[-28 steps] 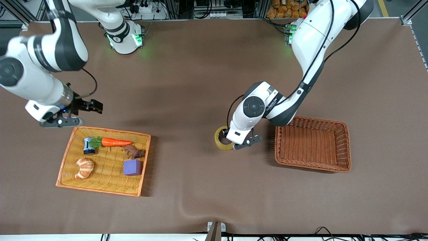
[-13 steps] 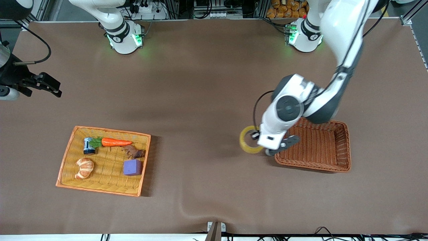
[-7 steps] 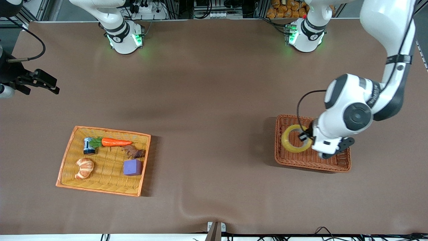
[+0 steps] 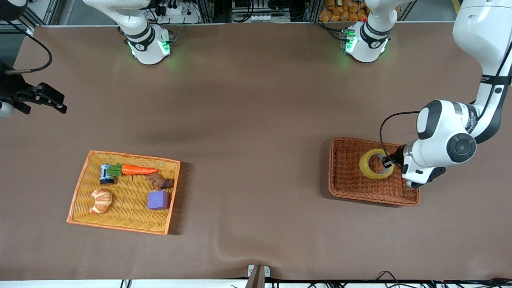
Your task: Transfer tape with both arms
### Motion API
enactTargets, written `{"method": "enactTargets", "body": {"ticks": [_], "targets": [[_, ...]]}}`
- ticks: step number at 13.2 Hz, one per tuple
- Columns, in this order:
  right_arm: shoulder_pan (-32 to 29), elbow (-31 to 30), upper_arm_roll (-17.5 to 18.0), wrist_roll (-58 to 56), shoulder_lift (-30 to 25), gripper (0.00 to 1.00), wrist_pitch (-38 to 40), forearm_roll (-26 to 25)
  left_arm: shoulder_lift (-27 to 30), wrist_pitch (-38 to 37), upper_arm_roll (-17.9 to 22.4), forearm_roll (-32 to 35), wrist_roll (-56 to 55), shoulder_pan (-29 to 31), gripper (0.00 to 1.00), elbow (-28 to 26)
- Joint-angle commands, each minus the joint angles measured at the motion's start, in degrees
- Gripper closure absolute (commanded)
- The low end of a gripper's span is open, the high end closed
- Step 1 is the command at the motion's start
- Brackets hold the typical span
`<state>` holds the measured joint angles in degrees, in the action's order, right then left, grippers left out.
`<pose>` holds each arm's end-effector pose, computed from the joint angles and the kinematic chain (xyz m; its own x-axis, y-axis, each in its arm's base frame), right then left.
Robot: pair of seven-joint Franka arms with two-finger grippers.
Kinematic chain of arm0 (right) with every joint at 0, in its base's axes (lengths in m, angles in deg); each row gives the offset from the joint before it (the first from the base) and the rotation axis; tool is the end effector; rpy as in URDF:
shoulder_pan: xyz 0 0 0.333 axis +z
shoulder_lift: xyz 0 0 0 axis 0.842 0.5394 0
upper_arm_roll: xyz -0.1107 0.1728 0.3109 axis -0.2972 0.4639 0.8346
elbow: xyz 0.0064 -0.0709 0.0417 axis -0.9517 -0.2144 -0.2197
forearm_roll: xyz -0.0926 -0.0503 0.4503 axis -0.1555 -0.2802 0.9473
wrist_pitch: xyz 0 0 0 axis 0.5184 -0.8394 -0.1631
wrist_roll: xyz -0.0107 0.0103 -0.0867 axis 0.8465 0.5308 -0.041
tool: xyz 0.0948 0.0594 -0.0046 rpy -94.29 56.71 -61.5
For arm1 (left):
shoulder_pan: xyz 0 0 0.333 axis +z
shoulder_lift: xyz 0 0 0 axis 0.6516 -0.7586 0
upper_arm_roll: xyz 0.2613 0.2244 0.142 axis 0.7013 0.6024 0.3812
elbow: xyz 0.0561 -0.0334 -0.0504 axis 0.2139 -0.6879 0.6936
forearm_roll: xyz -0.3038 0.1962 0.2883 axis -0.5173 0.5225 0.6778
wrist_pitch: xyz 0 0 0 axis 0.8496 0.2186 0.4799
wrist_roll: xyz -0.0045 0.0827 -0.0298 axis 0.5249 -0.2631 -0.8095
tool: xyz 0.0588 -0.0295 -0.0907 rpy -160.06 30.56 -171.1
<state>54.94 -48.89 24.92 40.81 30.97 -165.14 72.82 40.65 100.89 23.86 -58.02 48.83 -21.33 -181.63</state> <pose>0.6157 -0.0123 0.6713 0.9991 0.0152 0.0395 0.0144 -0.9997 0.0209 0.7034 -0.0342 0.2904 0.8821 0.4398 -0.1689 0.4349 -0.8980 -0.0670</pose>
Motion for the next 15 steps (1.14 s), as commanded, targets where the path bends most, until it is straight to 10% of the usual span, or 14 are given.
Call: {"method": "enactTargets", "body": {"ticks": [1, 7, 15], "targets": [[-1.89, 1.19, 0.87, -0.92, 0.87, 0.00, 0.16, 0.18, 5.75, -0.47, -1.36, 0.89, 5.14, 0.80, 0.00, 1.10], [-1.10, 1.27, 0.96, -0.31, 1.66, 0.00, 0.25, 0.18, 11.46, -19.43, -2.85, 0.54, 15.34, 0.80, 0.00, 19.29], [-1.28, 1.45, 1.22, -0.57, 1.75, 0.00, 0.95, 0.18, 21.93, -27.01, -2.33, -3.06, 23.27, 0.97, 0.00, 19.84]]}}
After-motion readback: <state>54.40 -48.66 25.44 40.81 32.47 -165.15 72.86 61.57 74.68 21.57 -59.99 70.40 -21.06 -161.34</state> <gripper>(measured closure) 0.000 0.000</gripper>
